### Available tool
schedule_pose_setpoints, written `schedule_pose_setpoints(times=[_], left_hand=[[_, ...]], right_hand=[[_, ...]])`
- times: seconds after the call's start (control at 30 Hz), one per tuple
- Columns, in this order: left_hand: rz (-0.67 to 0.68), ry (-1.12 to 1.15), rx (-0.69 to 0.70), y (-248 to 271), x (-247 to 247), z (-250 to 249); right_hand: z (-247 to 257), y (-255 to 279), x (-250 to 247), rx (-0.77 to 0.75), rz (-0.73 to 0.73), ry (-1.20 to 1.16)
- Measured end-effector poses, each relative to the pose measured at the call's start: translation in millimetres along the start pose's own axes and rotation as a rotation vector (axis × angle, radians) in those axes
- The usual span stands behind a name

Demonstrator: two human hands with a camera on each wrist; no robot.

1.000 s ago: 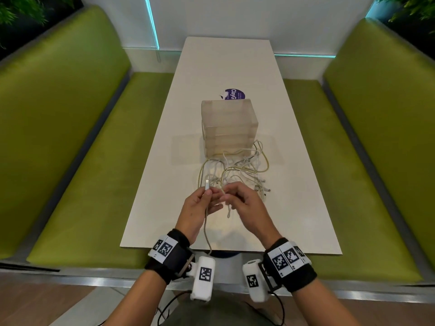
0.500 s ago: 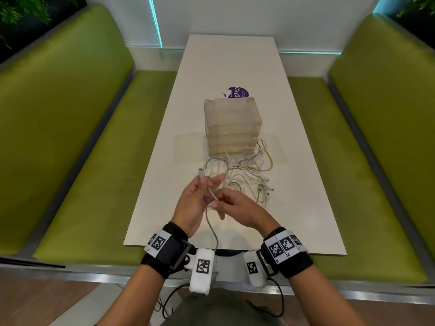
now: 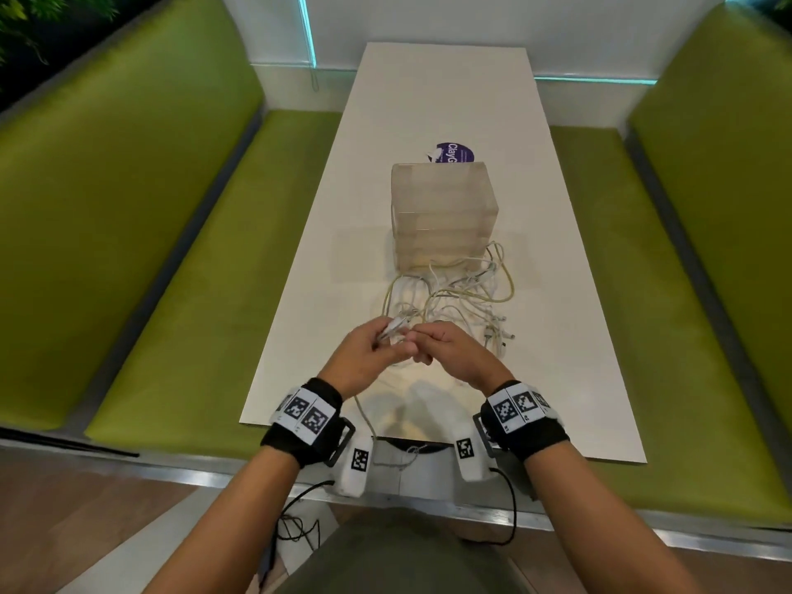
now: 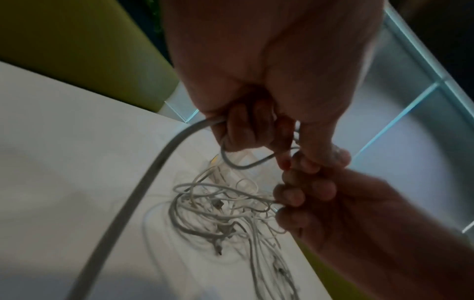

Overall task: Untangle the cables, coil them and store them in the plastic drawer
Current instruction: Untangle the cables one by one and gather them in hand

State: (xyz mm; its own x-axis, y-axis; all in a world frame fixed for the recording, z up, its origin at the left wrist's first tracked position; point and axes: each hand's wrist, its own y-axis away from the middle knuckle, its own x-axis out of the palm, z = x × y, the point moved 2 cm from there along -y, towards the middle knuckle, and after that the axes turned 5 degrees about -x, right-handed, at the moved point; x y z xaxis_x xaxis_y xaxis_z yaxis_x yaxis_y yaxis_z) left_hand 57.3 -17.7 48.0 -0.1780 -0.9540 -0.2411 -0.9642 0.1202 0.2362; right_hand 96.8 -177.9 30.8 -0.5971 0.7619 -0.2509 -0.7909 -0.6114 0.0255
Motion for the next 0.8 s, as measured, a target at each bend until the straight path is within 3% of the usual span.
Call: schedule_pose_setpoints(times=[0.13,0.27,0.37,0.47,0.63,0.7,0.8], left_hand=[[-0.002,-0.186,-0.002,-2.8,2.3,6.7],[0.075,-0.371,-0.072,1.7,-4.2,6.9],[0.052,-0.196,-0.069,7.7,-6.1,1.7],[-0.089,0.107,-0.009,12.5,-11.7,-15.0],[-0.266,0.497,0.097,12.1,-31.5,-35.6],[-0.322,0.452,0.107,8.9,-31.8,-30.2],[-0.312,0.16,0.067,-3.2,-19.8,-10.1]], right_hand=[[-0.7,0.1,-1.8,0.014,-0.019,-0.012],[-1.3,-1.9,-5.0,0.026,0.095,0.145],[-5.1,-8.9,-8.8,0.068,0.165,0.16],[-16.8,-18.0,-9.0,0.095,0.191,0.224],[-44.4,-22.6,-9.3,0.045,0.124,0.377],[-43.0,-21.4,-8.1,0.022,0.097,0.396],[-29.7,-19.3,-4.9,-0.049,0.063,0.417]])
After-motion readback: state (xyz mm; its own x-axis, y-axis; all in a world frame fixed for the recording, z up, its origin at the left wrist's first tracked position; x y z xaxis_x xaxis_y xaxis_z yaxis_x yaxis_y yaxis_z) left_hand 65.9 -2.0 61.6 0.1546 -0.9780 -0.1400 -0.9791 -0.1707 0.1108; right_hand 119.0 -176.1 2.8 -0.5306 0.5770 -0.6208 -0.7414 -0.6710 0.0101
